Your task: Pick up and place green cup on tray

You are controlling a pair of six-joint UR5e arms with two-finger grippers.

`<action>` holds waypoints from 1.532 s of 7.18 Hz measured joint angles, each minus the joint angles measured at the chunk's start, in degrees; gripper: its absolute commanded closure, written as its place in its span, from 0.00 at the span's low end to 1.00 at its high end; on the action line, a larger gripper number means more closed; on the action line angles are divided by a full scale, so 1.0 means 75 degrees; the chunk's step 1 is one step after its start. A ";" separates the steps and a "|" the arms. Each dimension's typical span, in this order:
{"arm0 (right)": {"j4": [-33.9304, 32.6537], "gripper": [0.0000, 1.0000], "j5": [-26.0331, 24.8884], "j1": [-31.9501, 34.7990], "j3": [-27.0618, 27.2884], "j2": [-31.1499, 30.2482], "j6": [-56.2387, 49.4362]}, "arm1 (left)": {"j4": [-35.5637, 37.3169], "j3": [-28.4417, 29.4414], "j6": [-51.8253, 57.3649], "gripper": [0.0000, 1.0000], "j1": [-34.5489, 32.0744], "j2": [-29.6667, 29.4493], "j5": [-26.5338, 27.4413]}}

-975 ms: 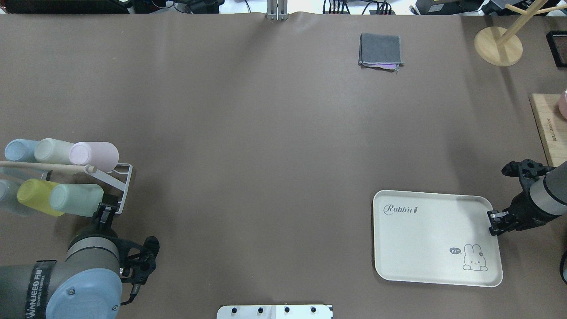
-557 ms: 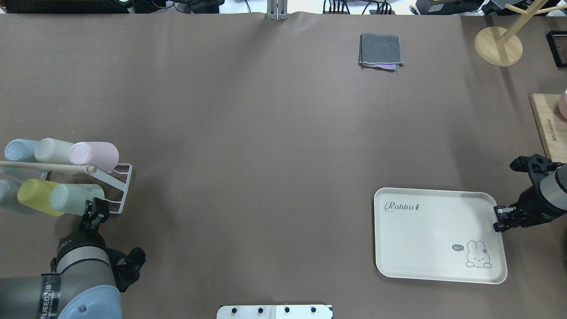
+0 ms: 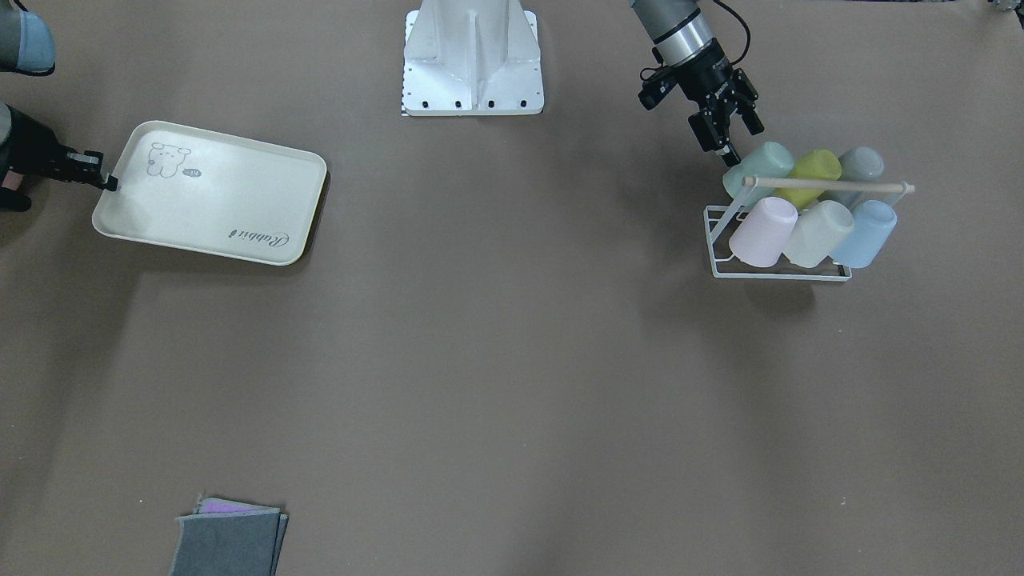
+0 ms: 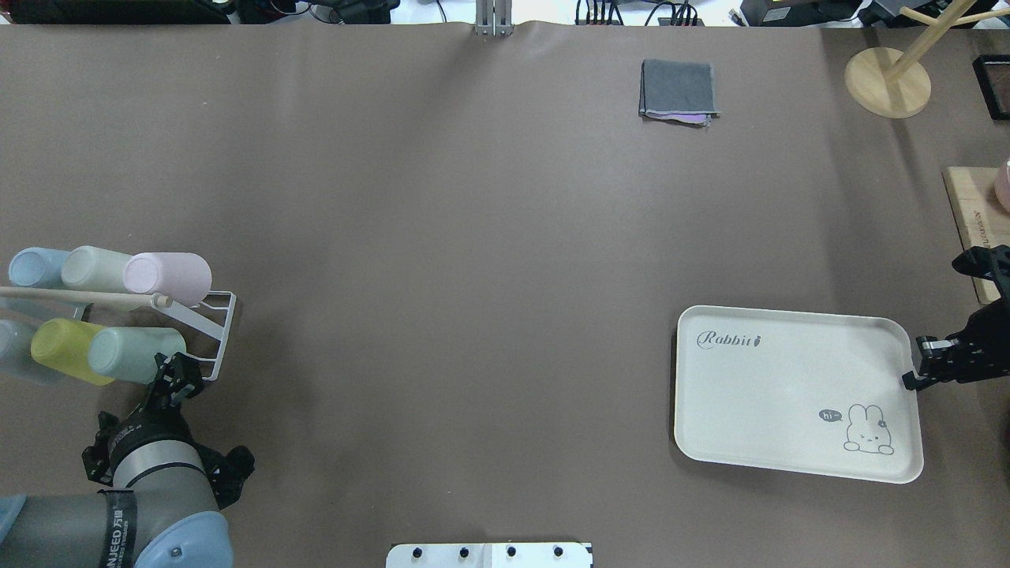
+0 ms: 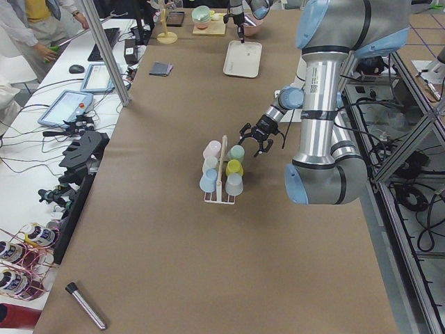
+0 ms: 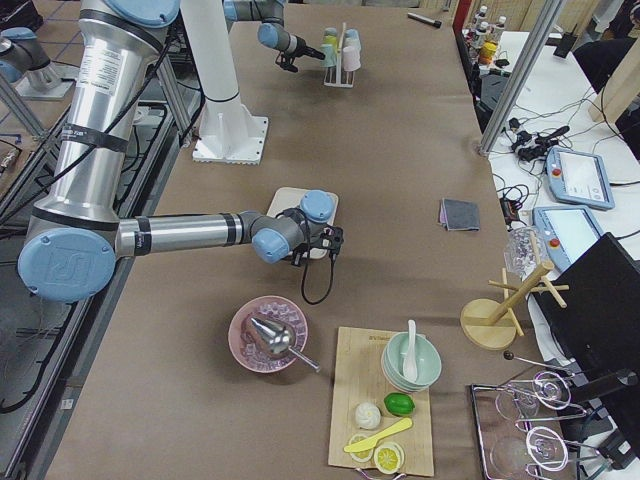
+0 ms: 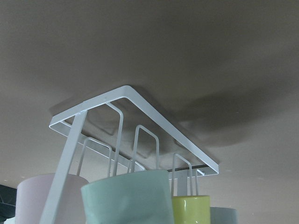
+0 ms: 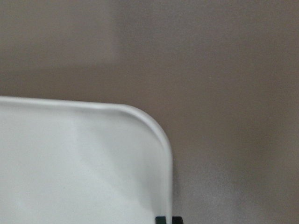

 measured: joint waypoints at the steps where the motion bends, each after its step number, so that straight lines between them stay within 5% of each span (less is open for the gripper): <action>1: 0.0000 1.00 0.0239 0.0256 -0.0021 0.0007 -0.0028 | -0.0002 0.0057 0.0111 0.03 -0.0011 -0.0013 0.0179; 6: -0.0022 1.00 0.0682 0.0859 0.0063 0.0389 0.0188 | -0.0054 0.0425 0.0154 0.03 -0.0086 0.0022 0.0889; 11: -0.0066 1.00 0.0113 -0.0131 0.0148 0.1813 0.1386 | -0.0058 0.0752 0.0135 0.03 -0.0163 0.0035 0.1355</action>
